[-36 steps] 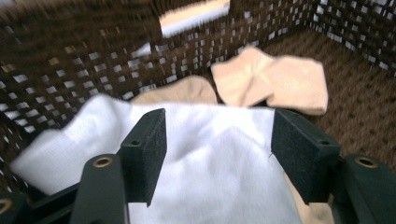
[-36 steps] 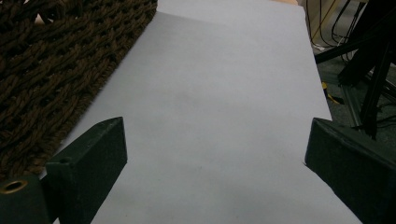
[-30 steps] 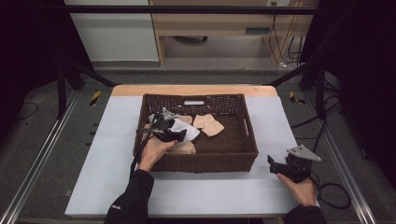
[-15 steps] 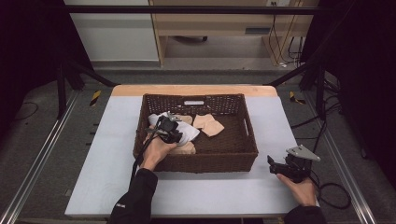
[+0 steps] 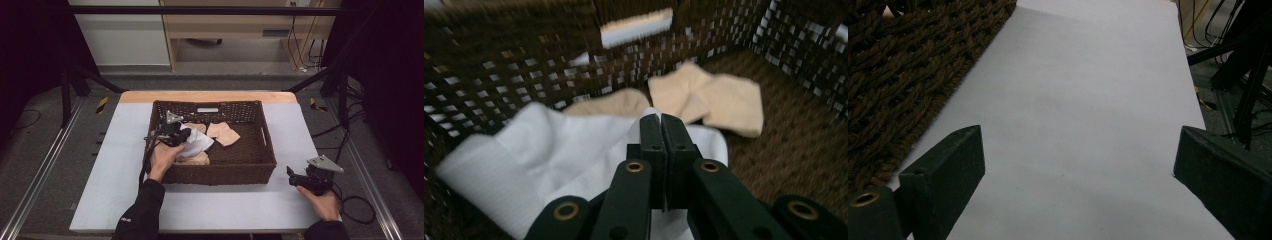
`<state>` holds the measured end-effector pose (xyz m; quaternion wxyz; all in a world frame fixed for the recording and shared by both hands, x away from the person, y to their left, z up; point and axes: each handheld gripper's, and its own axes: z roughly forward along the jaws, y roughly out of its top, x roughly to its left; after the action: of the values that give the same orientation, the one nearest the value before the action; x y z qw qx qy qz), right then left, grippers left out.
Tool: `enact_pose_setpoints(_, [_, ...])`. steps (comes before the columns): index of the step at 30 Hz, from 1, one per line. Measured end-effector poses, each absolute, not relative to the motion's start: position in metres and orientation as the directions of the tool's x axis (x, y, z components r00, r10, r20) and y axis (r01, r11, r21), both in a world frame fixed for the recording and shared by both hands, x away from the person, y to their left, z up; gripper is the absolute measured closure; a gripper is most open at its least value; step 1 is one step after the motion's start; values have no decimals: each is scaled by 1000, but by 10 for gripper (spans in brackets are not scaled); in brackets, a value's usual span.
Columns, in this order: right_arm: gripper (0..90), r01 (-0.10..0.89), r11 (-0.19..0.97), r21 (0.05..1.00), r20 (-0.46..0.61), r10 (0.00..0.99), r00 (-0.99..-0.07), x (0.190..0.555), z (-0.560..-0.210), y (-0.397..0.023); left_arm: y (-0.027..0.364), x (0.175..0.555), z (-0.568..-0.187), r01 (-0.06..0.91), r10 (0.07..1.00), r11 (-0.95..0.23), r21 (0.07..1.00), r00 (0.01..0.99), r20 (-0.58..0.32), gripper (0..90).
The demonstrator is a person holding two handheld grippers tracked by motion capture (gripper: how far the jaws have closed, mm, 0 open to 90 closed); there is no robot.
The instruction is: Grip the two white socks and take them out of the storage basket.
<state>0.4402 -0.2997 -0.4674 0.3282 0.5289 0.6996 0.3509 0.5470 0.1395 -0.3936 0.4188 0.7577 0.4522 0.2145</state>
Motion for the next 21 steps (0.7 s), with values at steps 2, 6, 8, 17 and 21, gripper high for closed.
enact_pose_setpoints(2, [65, 509, 194, 838, -87, 970, -226, 440, -467, -300, 144, 546, -386, 474, 874, -221, 852, 484, -43, 886])
enact_pose_setpoints(6, [65, 507, 191, 840, -86, 971, -224, 440, -467, -300, 150, 541, -368, 408, 873, -194, 892, 487, -33, 887])
enact_pose_setpoints(8, [65, 508, 193, 840, -88, 971, -224, 440, -467, -300, 151, 539, -361, 386, 868, -192, 902, 496, -28, 887])
enact_pose_setpoints(17, [65, 511, 198, 837, -92, 970, -225, 440, -468, -299, 140, 559, -393, 489, 861, -313, 814, 508, 26, 880])
enact_pose_setpoints(21, [66, 513, 200, 835, -91, 969, -230, 441, -468, -299, 138, 565, -410, 569, 844, -331, 753, 536, -35, 832])
